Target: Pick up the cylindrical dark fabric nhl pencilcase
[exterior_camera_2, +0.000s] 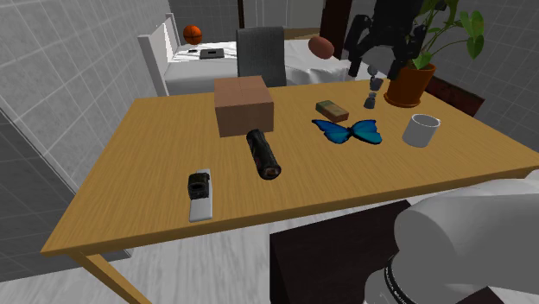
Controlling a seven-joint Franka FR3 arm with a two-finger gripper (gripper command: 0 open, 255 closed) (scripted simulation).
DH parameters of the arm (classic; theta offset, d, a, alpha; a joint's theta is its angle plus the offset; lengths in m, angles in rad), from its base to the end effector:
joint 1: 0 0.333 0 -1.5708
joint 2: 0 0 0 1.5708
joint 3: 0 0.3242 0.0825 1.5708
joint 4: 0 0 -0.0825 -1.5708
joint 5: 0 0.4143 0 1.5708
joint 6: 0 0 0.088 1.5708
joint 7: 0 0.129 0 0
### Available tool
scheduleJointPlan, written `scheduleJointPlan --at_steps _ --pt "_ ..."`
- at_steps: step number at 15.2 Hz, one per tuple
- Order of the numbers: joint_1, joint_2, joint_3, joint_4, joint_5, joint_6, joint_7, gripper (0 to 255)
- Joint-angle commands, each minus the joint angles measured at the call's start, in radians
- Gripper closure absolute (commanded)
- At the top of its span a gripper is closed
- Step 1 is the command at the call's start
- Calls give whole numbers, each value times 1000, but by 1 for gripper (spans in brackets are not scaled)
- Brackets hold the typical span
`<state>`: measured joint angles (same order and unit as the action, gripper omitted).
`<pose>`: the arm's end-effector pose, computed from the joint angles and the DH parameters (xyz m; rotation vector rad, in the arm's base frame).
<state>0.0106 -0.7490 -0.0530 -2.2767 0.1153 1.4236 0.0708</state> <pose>0.3244 -0.0023 0.5906 -2.9859 0.1287 0.1614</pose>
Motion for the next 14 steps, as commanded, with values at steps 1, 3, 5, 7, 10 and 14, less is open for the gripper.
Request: scheduleJointPlan --at_steps 1,3,5,7,10,14 --pt "0 0 0 0 0 0 0 0" --pt "7 27 10 -38 19 69 3 0" --pt "15 59 20 -71 38 138 5 0" --pt "24 97 30 -98 58 208 6 0" --pt "38 164 45 -129 89 312 4 0" --pt "60 271 65 -148 132 449 -2 0"
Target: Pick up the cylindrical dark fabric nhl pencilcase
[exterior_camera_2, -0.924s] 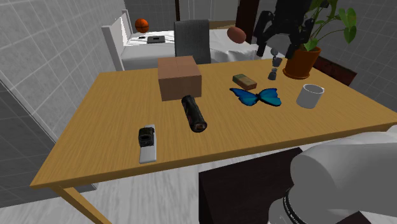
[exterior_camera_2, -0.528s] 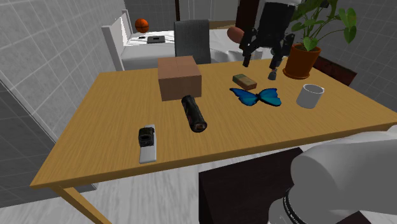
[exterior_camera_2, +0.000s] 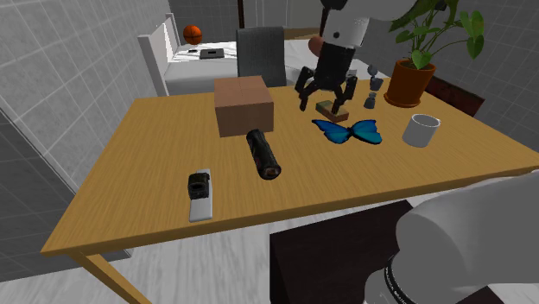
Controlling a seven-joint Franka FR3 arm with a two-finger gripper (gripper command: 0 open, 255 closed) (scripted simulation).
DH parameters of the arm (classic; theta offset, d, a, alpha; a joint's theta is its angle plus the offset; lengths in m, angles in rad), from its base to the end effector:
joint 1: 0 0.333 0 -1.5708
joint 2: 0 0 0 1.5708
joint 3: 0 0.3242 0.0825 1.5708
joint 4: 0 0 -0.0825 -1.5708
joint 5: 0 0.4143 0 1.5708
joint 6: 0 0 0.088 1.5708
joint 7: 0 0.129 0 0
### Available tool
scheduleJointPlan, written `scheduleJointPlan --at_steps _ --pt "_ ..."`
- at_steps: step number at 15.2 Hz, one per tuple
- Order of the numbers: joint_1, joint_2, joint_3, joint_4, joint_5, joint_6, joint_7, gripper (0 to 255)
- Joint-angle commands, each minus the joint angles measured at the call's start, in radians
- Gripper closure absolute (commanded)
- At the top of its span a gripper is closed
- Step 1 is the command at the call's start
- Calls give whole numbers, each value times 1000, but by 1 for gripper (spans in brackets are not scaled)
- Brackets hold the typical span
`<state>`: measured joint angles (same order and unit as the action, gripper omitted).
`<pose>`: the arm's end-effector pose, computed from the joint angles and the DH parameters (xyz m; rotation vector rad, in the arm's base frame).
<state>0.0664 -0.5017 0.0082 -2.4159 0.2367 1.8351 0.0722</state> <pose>0.4099 0.0546 0.4621 -2.9210 0.1022 0.1388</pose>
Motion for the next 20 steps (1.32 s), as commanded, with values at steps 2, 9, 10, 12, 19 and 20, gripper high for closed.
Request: scheduleJointPlan --at_steps 2,9,10,12,19,20 --pt "16 83 13 -10 32 103 -9 0" --pt "58 319 44 36 113 312 -38 0" --pt "64 355 48 48 125 338 -43 0" --pt "75 428 57 77 148 387 -53 0" --pt "104 669 86 210 213 515 -86 0" --pt "104 678 87 207 217 526 -91 0"
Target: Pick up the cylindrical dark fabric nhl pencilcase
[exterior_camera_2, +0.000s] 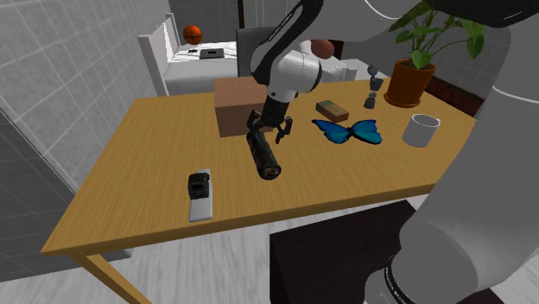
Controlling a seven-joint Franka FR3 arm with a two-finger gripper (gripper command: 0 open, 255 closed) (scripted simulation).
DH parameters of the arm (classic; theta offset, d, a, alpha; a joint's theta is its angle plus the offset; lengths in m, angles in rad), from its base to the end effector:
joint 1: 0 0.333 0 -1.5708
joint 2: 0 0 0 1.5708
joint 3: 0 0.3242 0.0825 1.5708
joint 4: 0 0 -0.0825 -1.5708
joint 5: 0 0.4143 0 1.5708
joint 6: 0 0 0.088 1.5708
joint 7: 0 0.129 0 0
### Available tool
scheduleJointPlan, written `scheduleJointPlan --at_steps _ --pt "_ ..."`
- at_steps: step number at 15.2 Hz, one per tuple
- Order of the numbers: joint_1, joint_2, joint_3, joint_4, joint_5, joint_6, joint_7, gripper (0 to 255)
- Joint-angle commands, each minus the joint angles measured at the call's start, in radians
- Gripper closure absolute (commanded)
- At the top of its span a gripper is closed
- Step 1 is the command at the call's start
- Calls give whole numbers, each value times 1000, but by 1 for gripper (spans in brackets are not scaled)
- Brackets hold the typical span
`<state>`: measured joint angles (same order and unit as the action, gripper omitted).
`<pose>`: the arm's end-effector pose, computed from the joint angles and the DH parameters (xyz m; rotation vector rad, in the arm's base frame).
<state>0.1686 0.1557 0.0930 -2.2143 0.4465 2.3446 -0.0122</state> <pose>0.5439 0.1596 0.2725 -2.8167 0.0650 0.0952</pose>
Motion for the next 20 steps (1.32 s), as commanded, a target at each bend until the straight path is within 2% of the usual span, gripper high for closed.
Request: scheduleJointPlan --at_steps 1,8,9,20 --pt "2 31 4 3 11 28 -12 0" --pt "2 87 10 -6 35 90 -45 0" --pt "2 86 10 -6 34 89 -44 255" --pt "2 66 7 -3 26 68 -33 255"
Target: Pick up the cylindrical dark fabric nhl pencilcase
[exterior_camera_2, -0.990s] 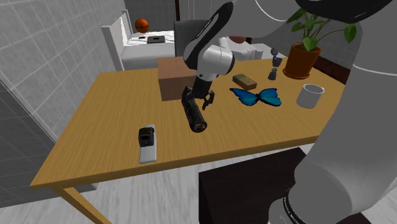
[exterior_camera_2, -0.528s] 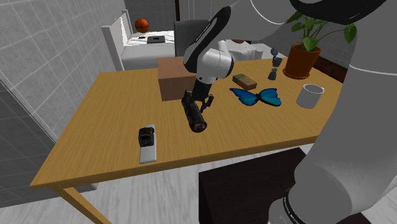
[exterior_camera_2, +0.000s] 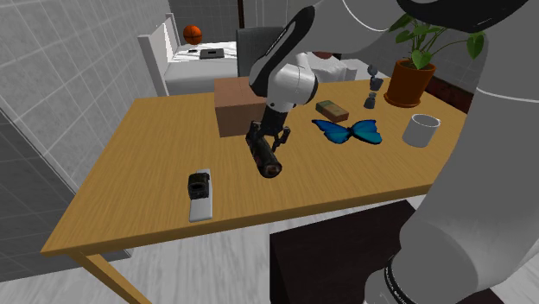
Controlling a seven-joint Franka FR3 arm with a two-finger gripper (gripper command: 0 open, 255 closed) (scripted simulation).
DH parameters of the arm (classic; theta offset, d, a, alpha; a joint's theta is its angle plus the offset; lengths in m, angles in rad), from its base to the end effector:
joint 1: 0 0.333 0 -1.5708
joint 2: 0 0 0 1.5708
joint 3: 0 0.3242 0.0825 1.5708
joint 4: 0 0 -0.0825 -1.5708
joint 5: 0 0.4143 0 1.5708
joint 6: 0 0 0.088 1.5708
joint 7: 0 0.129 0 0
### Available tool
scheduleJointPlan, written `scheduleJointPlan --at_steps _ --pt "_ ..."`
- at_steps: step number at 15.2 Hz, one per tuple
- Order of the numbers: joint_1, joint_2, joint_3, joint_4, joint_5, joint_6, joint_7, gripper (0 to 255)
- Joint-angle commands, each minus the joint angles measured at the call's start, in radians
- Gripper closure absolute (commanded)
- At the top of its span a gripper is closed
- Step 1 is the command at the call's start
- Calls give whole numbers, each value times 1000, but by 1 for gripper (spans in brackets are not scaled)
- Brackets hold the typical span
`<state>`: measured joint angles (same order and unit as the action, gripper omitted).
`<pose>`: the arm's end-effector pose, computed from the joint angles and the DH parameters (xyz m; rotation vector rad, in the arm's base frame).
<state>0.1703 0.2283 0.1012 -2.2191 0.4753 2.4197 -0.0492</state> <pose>0.5450 0.1616 0.2353 -2.8145 0.0648 0.0938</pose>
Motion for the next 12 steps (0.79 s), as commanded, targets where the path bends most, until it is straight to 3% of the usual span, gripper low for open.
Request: scheduleJointPlan --at_steps 1,12 --pt "0 -17 -2 3 -7 -18 10 255" --pt "-2 -117 -12 35 -49 -143 70 255"
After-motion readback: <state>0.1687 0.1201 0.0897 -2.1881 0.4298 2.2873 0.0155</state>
